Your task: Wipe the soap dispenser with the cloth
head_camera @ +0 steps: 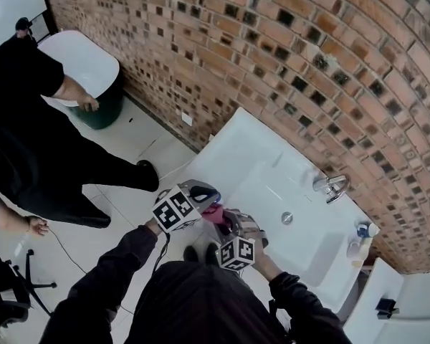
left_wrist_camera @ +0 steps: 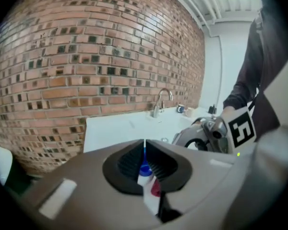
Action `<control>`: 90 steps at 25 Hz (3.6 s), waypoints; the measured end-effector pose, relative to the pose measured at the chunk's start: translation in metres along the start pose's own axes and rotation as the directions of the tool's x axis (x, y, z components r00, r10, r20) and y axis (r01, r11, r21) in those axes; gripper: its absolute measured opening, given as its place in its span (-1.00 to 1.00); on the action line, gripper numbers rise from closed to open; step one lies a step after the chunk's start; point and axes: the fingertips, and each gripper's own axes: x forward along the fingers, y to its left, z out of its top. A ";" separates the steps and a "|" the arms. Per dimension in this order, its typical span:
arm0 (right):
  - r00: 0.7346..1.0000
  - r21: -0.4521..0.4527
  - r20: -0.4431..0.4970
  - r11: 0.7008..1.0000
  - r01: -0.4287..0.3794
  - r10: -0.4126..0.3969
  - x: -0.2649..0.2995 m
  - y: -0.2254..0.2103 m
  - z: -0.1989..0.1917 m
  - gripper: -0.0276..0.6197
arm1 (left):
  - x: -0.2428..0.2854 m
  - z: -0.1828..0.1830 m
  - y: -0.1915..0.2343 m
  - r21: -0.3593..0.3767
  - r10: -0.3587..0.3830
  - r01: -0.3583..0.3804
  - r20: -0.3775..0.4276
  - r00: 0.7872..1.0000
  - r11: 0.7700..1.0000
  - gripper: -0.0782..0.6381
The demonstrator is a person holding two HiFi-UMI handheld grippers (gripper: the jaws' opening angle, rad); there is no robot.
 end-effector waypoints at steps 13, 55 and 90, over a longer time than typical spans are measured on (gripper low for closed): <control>0.969 -0.005 -0.162 0.982 -0.187 0.184 0.065 0.051 -0.044 -0.68 | 0.005 -0.008 -0.007 -0.028 0.002 -0.002 -0.004 1.000 1.000 -0.78; 0.886 0.925 0.237 0.188 -0.331 0.398 0.055 -0.027 -0.090 -0.68 | -0.024 0.003 0.002 -0.107 0.173 -0.164 0.074 0.982 0.981 -0.70; 0.913 0.726 0.116 0.595 -0.346 0.390 0.033 -0.047 -0.045 -0.69 | 0.026 -0.084 0.002 -0.351 -0.026 0.001 -0.066 0.998 0.937 0.10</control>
